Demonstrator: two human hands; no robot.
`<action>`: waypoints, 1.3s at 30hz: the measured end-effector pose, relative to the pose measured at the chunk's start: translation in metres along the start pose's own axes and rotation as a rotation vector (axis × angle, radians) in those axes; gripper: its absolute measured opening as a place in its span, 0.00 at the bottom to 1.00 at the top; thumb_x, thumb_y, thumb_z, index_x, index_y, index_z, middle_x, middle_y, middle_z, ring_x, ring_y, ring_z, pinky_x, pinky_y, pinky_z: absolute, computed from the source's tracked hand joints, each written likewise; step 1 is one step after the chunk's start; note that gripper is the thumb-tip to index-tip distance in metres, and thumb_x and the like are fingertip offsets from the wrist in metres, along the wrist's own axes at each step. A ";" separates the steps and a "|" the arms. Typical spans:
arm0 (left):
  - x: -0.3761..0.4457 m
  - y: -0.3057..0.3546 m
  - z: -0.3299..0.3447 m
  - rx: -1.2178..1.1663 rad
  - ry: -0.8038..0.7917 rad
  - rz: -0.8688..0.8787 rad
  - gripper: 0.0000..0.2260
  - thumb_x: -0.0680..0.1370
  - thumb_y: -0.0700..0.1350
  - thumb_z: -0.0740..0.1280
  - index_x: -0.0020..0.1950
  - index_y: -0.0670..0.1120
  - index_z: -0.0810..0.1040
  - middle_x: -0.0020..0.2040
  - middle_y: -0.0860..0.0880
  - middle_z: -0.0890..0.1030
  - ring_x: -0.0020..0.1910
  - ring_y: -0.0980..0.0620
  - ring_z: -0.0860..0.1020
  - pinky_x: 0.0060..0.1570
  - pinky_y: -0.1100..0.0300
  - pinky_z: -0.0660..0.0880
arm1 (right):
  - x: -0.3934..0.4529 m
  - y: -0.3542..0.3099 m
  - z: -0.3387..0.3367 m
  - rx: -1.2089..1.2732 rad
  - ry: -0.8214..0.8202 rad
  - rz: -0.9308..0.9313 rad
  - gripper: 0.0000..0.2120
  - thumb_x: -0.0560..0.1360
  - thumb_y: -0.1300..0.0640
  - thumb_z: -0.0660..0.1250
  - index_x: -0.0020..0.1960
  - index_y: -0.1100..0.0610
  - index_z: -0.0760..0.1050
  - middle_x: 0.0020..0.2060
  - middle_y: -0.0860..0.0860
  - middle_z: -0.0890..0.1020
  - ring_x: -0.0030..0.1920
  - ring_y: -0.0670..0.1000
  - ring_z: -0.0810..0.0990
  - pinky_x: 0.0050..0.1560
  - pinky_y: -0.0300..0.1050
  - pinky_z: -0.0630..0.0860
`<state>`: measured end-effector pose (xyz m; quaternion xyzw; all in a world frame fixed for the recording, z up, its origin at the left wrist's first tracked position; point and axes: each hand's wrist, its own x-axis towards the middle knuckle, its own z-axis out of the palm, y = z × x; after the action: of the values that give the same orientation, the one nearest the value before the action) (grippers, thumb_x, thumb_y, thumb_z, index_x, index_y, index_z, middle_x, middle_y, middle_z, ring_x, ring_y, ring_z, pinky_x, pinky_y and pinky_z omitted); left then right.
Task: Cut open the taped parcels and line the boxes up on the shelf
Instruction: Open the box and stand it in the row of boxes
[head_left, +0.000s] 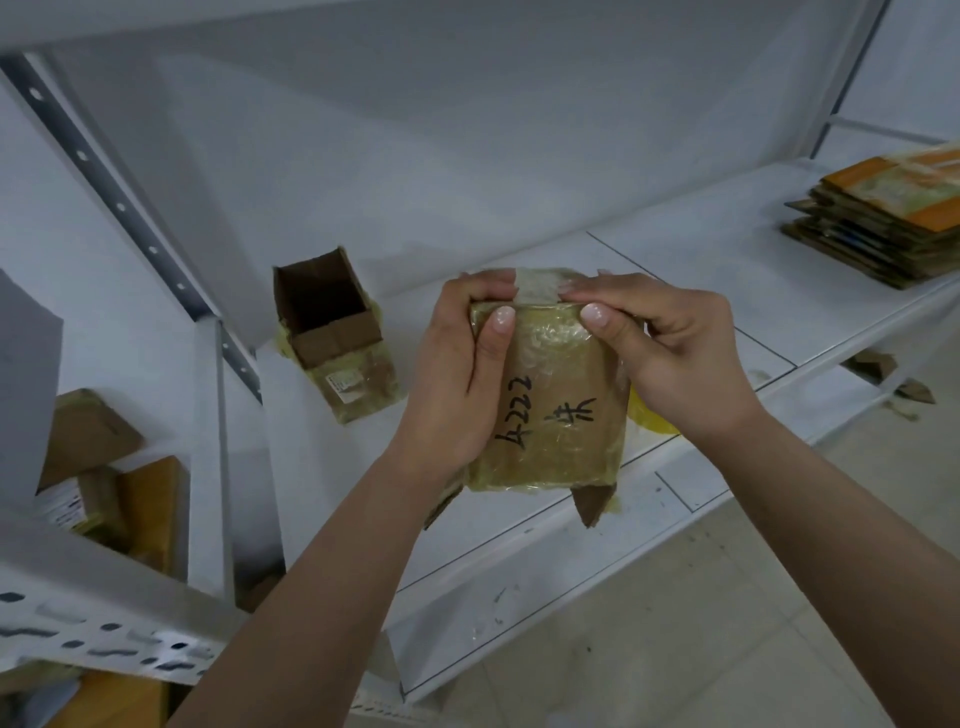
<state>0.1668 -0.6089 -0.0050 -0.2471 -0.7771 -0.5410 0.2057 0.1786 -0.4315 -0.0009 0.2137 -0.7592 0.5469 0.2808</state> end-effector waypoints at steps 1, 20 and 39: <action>-0.001 -0.001 0.000 -0.001 -0.007 -0.002 0.11 0.83 0.46 0.55 0.60 0.43 0.71 0.61 0.47 0.77 0.61 0.56 0.76 0.61 0.62 0.72 | -0.001 0.000 0.000 -0.009 -0.002 0.009 0.11 0.76 0.64 0.68 0.58 0.61 0.79 0.52 0.54 0.83 0.55 0.49 0.82 0.61 0.37 0.73; -0.025 -0.010 0.011 0.074 -0.073 -0.030 0.19 0.83 0.46 0.54 0.71 0.38 0.66 0.67 0.46 0.72 0.62 0.79 0.63 0.60 0.79 0.60 | -0.013 -0.005 0.017 -0.145 -0.049 -0.047 0.09 0.73 0.57 0.72 0.53 0.56 0.83 0.49 0.46 0.85 0.52 0.54 0.80 0.55 0.53 0.78; 0.010 -0.015 -0.016 0.134 0.101 -0.101 0.11 0.84 0.49 0.52 0.56 0.46 0.71 0.51 0.48 0.77 0.51 0.53 0.76 0.51 0.63 0.71 | -0.013 0.002 -0.009 -0.218 -0.076 0.163 0.38 0.70 0.39 0.70 0.75 0.50 0.61 0.65 0.44 0.69 0.69 0.45 0.67 0.68 0.33 0.64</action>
<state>0.1504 -0.6263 -0.0046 -0.1656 -0.8118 -0.5092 0.2329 0.1890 -0.4224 -0.0091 0.1400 -0.8389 0.4739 0.2281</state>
